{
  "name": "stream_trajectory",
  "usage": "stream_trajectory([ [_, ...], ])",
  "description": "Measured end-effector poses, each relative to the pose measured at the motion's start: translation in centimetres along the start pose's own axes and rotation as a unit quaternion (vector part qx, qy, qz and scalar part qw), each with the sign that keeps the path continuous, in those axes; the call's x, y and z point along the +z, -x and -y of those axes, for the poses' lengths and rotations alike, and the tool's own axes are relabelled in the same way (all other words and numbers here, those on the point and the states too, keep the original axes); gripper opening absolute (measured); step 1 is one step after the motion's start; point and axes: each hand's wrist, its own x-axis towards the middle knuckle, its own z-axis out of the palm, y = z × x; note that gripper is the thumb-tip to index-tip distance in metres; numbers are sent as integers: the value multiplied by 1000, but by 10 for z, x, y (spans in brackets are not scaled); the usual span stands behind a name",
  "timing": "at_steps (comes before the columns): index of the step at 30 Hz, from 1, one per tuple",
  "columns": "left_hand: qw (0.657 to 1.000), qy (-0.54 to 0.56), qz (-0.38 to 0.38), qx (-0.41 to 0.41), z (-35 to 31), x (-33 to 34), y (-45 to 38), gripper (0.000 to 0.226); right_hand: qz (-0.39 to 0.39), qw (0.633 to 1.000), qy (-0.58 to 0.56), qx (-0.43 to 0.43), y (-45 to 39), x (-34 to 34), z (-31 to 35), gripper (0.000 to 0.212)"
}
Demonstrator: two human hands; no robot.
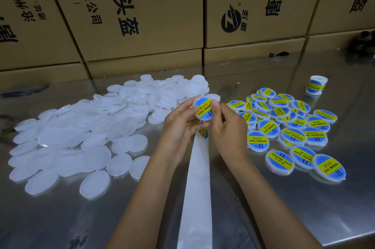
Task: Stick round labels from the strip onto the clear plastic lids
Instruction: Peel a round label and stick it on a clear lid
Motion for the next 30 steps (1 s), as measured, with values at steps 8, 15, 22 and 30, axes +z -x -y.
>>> stream_trajectory([
  [8,996,-68,-18,54,1,-3,1,34,40,997,-49,34,1,1,-4,51],
  [15,994,-29,-81,62,5,-2,1,22,49,999,4,1,6,6,-6,43],
  [22,992,-111,-23,61,4,-7,-1,32,0,999,33,-10,5,4,-4,36],
  [30,989,-106,-69,73,0,-9,-1,21,81,993,-82,14,8,5,-5,49],
])
